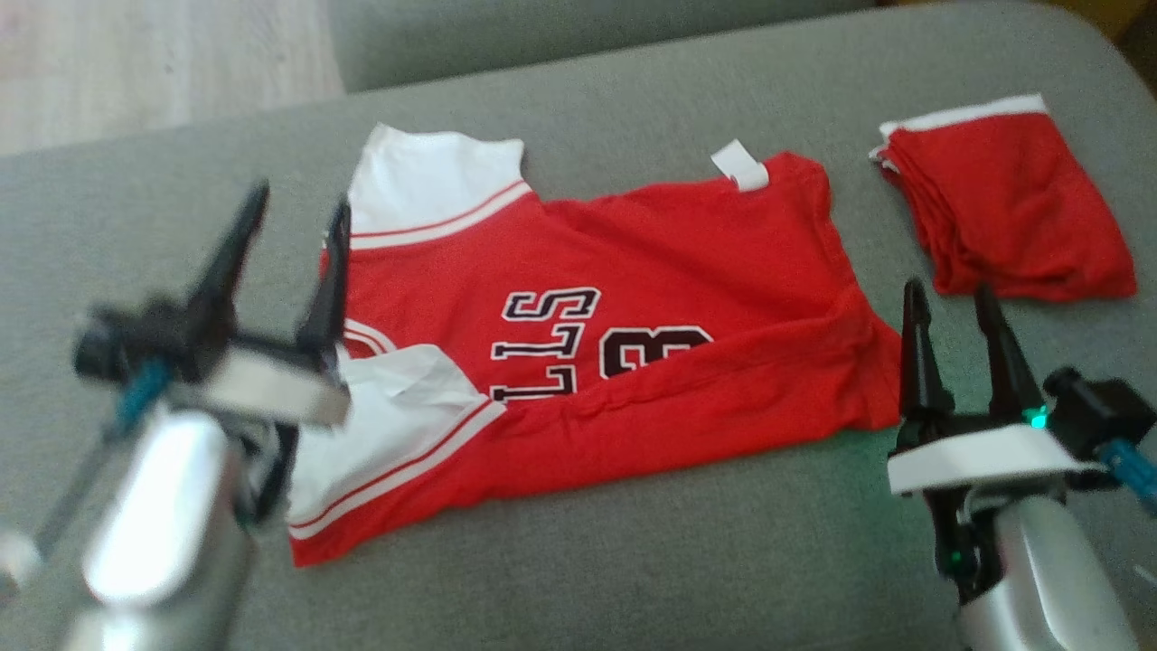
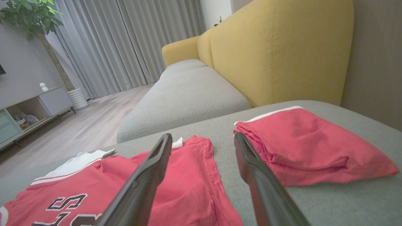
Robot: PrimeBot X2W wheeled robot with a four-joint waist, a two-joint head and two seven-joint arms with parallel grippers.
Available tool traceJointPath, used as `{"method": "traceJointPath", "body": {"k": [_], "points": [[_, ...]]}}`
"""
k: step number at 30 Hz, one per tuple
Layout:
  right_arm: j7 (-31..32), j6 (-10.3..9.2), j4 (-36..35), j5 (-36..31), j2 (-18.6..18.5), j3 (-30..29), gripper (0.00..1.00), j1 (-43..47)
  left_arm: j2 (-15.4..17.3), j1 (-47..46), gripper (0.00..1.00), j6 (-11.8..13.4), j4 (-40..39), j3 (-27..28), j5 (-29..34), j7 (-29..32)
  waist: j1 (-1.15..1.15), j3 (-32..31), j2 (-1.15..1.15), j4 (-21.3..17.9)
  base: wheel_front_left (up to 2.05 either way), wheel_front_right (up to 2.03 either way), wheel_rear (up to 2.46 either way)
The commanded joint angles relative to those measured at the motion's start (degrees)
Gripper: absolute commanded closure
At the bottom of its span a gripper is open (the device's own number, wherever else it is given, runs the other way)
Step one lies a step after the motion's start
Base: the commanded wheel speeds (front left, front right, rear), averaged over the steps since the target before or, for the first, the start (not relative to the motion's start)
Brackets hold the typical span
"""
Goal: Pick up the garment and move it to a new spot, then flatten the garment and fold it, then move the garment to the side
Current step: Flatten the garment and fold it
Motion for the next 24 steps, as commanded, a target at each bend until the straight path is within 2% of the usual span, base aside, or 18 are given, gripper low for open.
{"method": "traceJointPath", "body": {"k": [1,3,4,7,14,18,24], "points": [[-0.8,-0.05,-2.8,0.8,-0.3,1.6,0.00,-3.7,3.5,-8.3,0.00,-1.8,0.0,1.4,0.4,3.8,0.00,3.5,0.00,-2.1,0.00,0.00,0.00],[-0.9,-0.05,-3.5,1.5,-0.3,2.0,0.00,-4.8,5.7,-13.0,0.00,-3.6,2.9,0.0,0.2,9.3,0.00,5.4,0.00,-3.2,0.00,0.00,0.00],[-0.9,-0.05,-3.5,1.5,-0.3,2.0,0.00,-4.8,5.7,-13.0,0.00,-3.6,2.9,0.0,0.2,9.3,0.00,5.4,0.00,-3.2,0.00,0.00,0.00],[-1.0,-0.05,-4.6,2.4,-0.3,3.2,0.00,-6.1,8.5,-19.6,0.00,-5.1,7.6,-2.1,-1.3,15.7,0.00,8.1,0.00,-4.7,0.00,0.00,0.00],[-1.1,-0.05,-7.6,4.2,-0.3,5.7,0.00,-8.1,14.6,-31.4,0.00,-5.7,17.1,-10.5,-7.7,26.5,0.00,13.2,0.00,-8.0,0.00,0.00,0.00],[-1.1,-0.05,-8.9,4.6,-0.3,6.7,0.00,-8.7,17.4,-35.8,0.00,-5.7,21.2,-14.2,-12.6,30.6,0.00,15.4,0.00,-9.4,0.00,0.00,0.00],[-1.1,-0.05,-10.2,5.0,-0.3,8.3,0.00,-9.1,19.8,-40.6,0.00,-5.7,26.8,-17.1,-16.6,32.5,0.00,18.2,0.00,-11.0,0.00,0.00,0.00]]}}
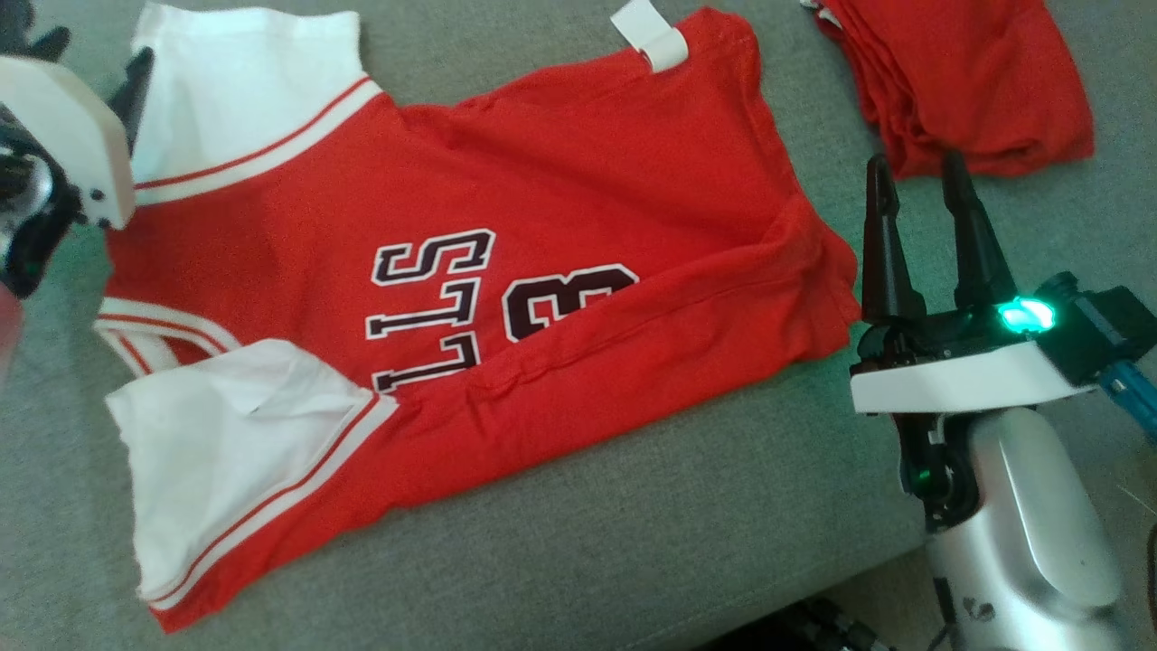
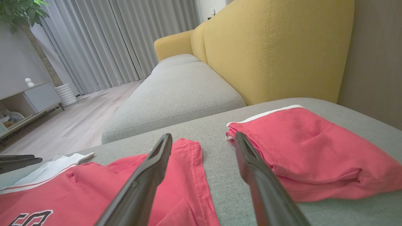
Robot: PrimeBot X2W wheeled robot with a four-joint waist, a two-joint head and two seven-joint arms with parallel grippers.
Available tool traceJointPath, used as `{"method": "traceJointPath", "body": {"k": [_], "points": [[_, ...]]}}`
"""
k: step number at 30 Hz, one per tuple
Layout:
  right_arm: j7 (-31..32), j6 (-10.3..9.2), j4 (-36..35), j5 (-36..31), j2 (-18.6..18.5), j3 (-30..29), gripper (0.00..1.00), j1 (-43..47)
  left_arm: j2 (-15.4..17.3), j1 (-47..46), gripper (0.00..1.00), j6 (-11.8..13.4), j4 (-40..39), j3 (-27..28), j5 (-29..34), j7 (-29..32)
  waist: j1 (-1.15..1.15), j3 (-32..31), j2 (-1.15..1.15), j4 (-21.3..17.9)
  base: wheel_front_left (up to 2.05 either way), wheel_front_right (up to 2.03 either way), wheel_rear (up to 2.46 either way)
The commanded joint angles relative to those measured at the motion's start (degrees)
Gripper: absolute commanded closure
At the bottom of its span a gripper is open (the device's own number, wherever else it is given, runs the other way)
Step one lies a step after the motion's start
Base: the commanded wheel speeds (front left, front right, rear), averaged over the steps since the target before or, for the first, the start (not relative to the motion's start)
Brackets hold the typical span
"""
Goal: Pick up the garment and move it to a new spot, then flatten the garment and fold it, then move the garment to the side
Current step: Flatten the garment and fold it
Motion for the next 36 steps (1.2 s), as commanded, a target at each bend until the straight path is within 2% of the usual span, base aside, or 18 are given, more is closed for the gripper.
{"method": "traceJointPath", "body": {"k": [1,11,16,17,18,19,24,30,36], "points": [[-0.6,-0.05,-2.2,0.2,-0.2,1.3,0.00,-1.2,3.0,-3.4,0.00,0.1,-0.6,1.5,-0.8,0.1,-0.01,1.2,0.00,-0.9,0.00,0.00,0.00],[-0.6,-0.05,-2.8,1.2,-0.2,1.9,0.00,-1.0,4.1,-8.2,0.00,0.1,4.9,-2.9,-4.9,-0.3,-0.01,4.0,0.00,-2.7,0.00,0.00,0.00],[-0.6,-0.05,-2.9,1.1,-0.2,1.3,0.00,-0.8,3.5,-8.4,0.00,0.1,3.8,-5.8,-9.2,0.6,-0.01,4.2,0.00,-2.7,0.00,0.00,0.00],[-0.6,-0.05,-2.8,0.9,-0.2,1.1,0.00,-0.8,3.3,-8.2,0.23,0.1,3.1,-6.6,-10.3,0.8,-0.01,4.1,0.00,-2.6,0.00,0.00,0.00],[-0.6,-0.05,-2.6,0.8,-0.2,0.9,0.00,-0.8,3.3,-7.9,0.82,0.1,2.4,-7.4,-11.6,1.3,-0.01,3.9,0.00,-2.4,0.00,0.00,0.00],[-0.6,-0.05,-2.3,0.6,-0.2,0.6,0.00,-0.7,3.3,-7.5,1.00,0.1,1.6,-8.3,-12.9,1.7,-0.01,3.7,0.00,-2.2,0.00,0.00,0.00],[-0.6,-0.05,-1.4,-0.7,-0.2,0.4,0.00,-1.2,4.3,-7.2,1.00,0.1,-0.7,-11.0,-16.2,0.4,-0.01,2.7,0.00,-1.2,0.00,0.00,0.00],[0.5,-0.05,1.5,-5.3,-0.2,-0.9,0.00,-3.0,3.3,-6.9,1.00,0.1,-1.8,-12.9,-17.7,-8.1,-0.01,-0.4,0.00,2.5,0.00,0.00,0.00],[8.5,-0.05,3.8,-11.7,-0.2,-2.9,0.00,-7.7,1.4,-5.5,1.00,0.1,-2.9,-14.1,-17.2,-16.6,-0.01,-4.0,0.00,8.8,0.00,0.00,0.00]]}}
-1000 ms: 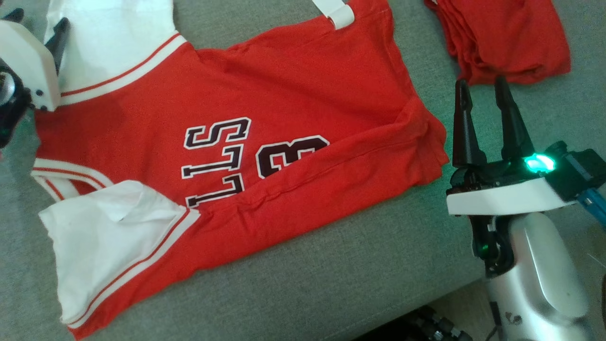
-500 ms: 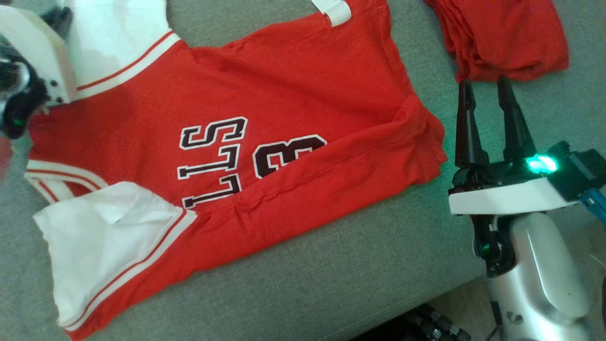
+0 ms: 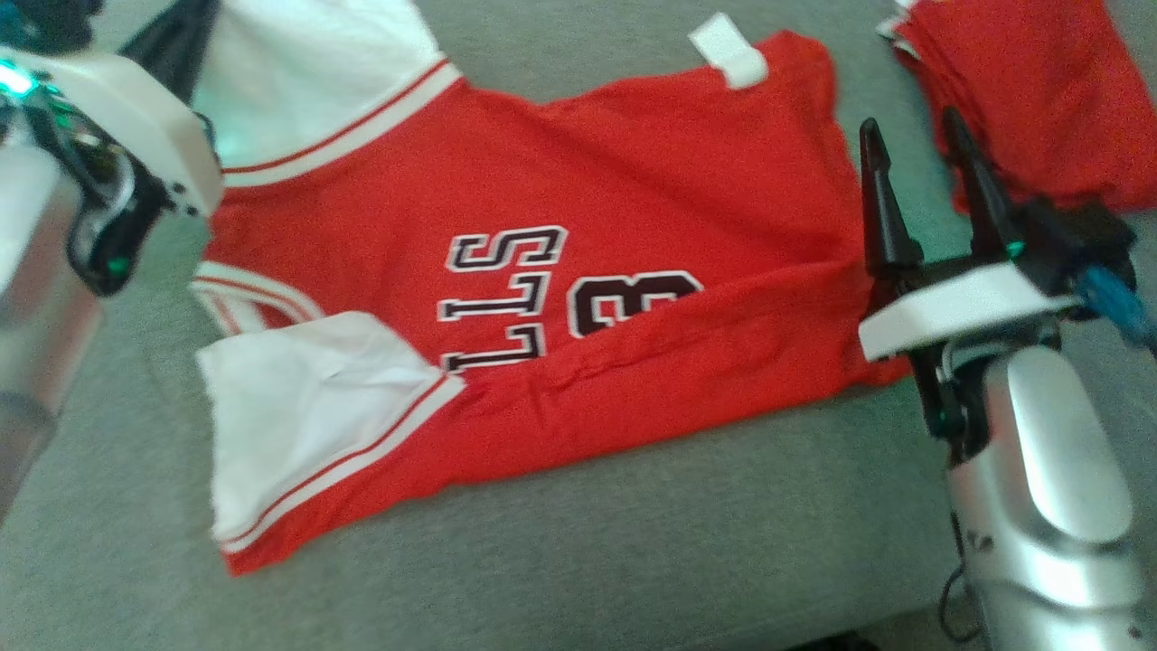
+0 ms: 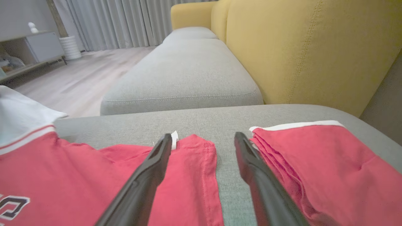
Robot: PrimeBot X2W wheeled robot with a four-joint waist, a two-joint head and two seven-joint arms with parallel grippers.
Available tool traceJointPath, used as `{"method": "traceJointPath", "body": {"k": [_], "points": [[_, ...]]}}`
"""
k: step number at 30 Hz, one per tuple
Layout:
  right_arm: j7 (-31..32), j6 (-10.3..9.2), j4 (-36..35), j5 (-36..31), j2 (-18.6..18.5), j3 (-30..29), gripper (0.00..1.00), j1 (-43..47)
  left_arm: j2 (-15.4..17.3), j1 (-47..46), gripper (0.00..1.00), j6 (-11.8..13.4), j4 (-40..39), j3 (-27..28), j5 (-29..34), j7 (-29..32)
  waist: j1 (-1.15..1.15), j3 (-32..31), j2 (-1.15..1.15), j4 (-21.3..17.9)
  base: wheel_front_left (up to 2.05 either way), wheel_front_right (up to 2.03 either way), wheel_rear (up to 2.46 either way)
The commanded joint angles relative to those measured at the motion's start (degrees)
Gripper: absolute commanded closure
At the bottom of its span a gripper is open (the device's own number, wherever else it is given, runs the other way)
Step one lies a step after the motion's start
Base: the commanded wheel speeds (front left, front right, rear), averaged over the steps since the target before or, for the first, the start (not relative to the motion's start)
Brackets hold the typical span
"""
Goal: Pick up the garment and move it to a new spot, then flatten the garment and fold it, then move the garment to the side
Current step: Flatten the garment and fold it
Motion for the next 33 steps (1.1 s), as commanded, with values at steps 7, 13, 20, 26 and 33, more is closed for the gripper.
{"method": "traceJointPath", "body": {"k": [7,13,20,26,33], "points": [[13.9,-0.05,5.7,-5.9,-1.5,-1.8,0.00,-7.8,0.5,2.2,1.00,0.1,-3.7,0.5,1.0,-5.6,0.00,-4.8,0.00,9.9,0.00,0.00,0.00],[20.6,-0.05,18.0,-10.3,-6.0,-4.6,0.00,-15.4,-1.8,3.6,1.00,1.1,-5.8,-0.9,2.3,-7.7,0.00,-4.8,0.00,14.3,0.00,0.00,0.00],[22.8,-0.05,29.2,-13.9,-8.0,-6.1,0.00,-21.6,-3.7,4.0,1.00,1.1,-7.5,-1.9,2.1,-8.0,0.00,-4.1,0.00,16.6,0.00,0.00,0.00],[23.1,-0.05,36.7,-15.6,-9.9,-3.1,0.00,-26.3,-4.8,3.2,1.00,0.8,-7.9,-2.9,2.3,-7.7,0.00,-2.7,0.00,17.6,0.00,0.00,0.00],[24.6,-0.05,44.2,-13.1,-10.3,2.2,1.00,-29.5,-5.0,2.7,1.00,0.6,-7.0,-3.3,2.0,-7.8,0.00,-2.1,0.00,17.7,0.00,0.00,0.00]]}}
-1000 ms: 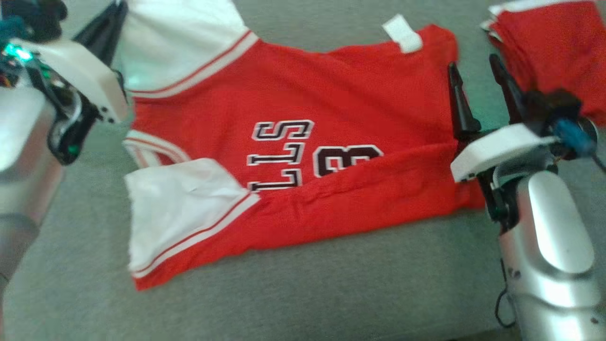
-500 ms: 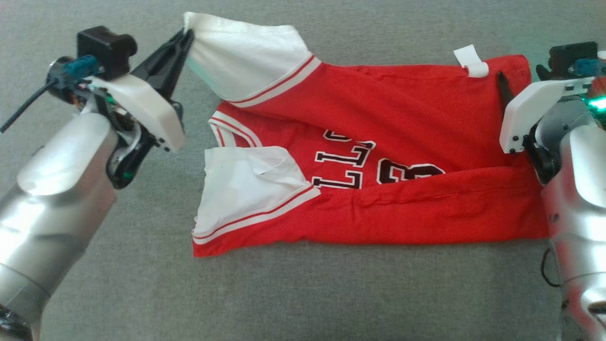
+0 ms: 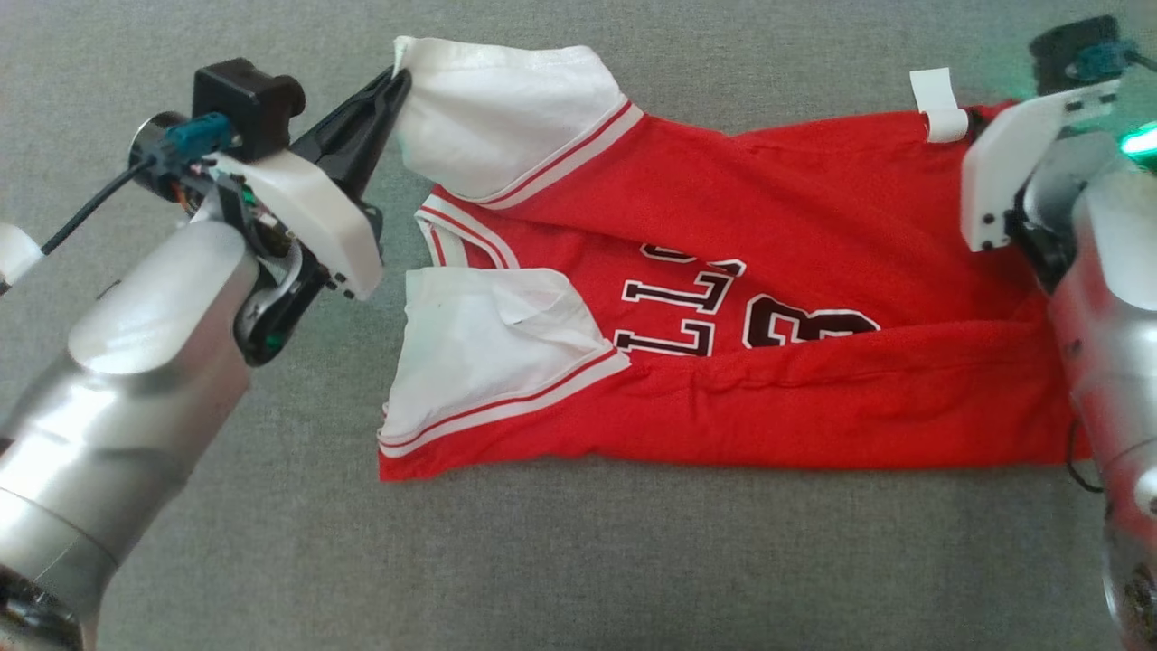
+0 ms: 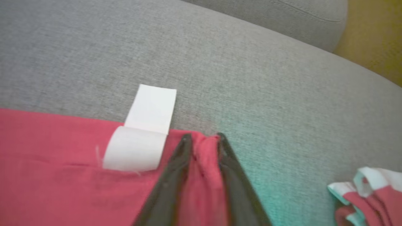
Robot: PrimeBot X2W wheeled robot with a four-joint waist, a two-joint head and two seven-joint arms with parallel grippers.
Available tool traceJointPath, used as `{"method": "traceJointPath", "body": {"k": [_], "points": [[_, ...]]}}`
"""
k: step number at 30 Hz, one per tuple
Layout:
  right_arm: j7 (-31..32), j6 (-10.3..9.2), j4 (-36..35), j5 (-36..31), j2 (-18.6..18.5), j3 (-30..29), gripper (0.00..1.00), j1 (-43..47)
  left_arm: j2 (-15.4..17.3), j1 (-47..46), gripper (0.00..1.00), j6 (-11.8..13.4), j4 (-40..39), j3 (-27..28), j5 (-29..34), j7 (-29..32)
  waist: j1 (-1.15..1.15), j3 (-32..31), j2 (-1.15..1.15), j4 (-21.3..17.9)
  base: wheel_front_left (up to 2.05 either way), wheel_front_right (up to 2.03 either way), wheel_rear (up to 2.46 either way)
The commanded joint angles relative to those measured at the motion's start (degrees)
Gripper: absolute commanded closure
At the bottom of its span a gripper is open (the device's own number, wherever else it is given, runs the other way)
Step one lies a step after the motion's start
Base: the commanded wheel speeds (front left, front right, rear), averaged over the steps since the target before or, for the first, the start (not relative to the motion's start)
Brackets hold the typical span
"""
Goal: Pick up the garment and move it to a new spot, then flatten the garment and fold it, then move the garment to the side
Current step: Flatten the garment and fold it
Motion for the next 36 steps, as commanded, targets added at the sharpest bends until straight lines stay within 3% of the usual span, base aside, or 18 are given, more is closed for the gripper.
{"method": "traceJointPath", "body": {"k": [1,5,12,21,30,36], "points": [[0.6,-0.05,0.1,0.7,0.5,1.4,1.00,0.8,2.0,-3.1,1.00,0.1,-0.6,2.1,-0.1,-0.3,0.00,0.0,0.00,-0.1,0.00,0.00,0.00],[-4.2,-0.05,0.7,6.6,0.1,4.4,1.00,-2.4,2.8,-4.2,1.00,0.8,1.4,2.9,0.0,-1.0,0.00,-0.1,0.00,-1.5,0.00,0.00,0.00],[-13.5,-0.05,-2.4,16.8,-0.2,4.3,1.00,-8.9,3.9,-9.9,1.00,2.5,6.3,3.9,2.3,-2.9,0.00,1.0,0.00,-4.8,0.00,0.00,0.00],[-21.4,-0.05,-2.1,24.2,2.1,2.5,1.00,-14.8,2.2,-19.3,1.00,3.7,15.5,4.6,6.0,-8.5,0.00,3.0,0.00,-7.2,0.00,0.00,0.00],[-21.7,-0.05,1.5,28.9,2.0,5.4,1.00,-13.5,-1.3,-18.7,1.00,1.0,21.1,2.9,6.8,-11.8,0.00,1.8,0.00,-6.0,0.00,0.00,0.00],[-17.7,-0.05,1.1,33.9,-2.0,10.8,1.00,-7.4,-1.1,-12.4,1.00,-0.3,18.8,-0.8,5.5,-11.3,0.00,-1.3,0.00,-3.8,0.00,0.00,0.00]]}}
